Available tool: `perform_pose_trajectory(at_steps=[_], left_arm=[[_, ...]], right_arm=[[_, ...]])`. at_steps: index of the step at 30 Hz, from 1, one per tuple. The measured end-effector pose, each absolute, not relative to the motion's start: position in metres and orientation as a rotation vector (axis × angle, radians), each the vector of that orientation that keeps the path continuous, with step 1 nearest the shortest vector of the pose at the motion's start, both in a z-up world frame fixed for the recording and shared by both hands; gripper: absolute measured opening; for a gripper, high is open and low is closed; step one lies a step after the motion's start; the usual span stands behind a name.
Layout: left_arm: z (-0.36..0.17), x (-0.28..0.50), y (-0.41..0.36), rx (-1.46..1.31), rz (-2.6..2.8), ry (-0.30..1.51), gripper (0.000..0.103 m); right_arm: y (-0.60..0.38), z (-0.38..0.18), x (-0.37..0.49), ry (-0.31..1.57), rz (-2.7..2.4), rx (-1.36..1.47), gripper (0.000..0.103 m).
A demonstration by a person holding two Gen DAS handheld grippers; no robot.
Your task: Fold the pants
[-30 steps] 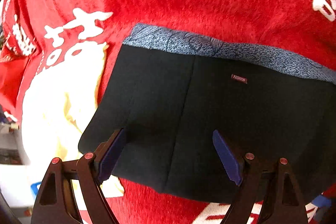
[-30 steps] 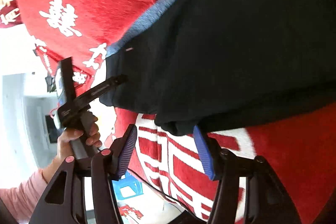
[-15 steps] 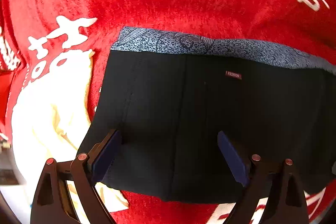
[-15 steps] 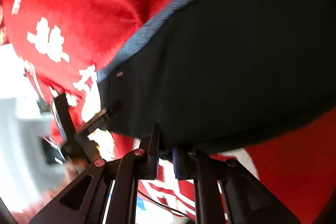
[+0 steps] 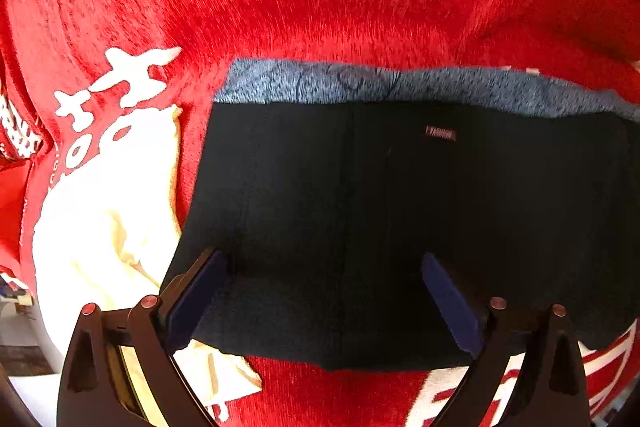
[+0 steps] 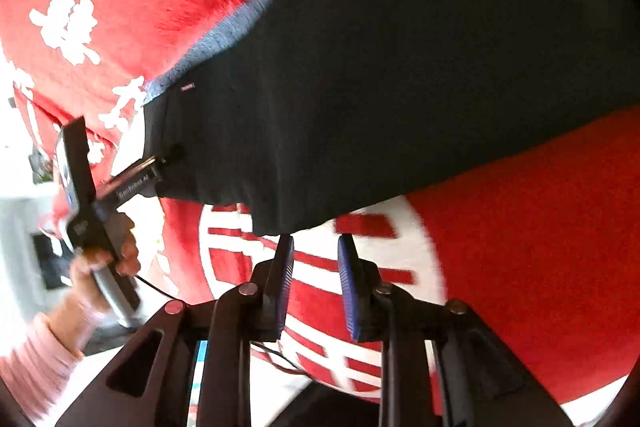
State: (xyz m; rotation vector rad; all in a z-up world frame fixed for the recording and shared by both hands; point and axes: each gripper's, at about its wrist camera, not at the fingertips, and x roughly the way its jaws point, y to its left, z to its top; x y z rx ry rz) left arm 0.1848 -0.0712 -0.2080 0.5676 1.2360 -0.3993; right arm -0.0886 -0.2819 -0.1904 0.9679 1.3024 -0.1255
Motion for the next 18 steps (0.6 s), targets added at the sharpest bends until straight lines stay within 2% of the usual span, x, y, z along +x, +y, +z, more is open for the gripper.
perform_pose_trajectory(at_steps=[5,11,13,18], left_arm=[[-0.197,0.201,-0.096,0.538,-0.395,1.190,0.100],[-0.217,0.256,-0.123,0.468,-0.270,1.204,0.100],[-0.233,0.271,-0.120,0.457,-0.216,1.234,0.100],[-0.235,0.282,-0.114,0.447,-0.156,1.243,0.100]], right_arm=[[-0.310,-0.163,-0.078,1.240,-0.194,0.785,0.026],[-0.341,-0.185,-0.043,1.277,-0.282,0.695,0.026],[-0.348,-0.198,-0.043,1.296,-0.295,0.712,0.026],[-0.361,-0.199,-0.056,1.254,-0.324,0.695,0.026]])
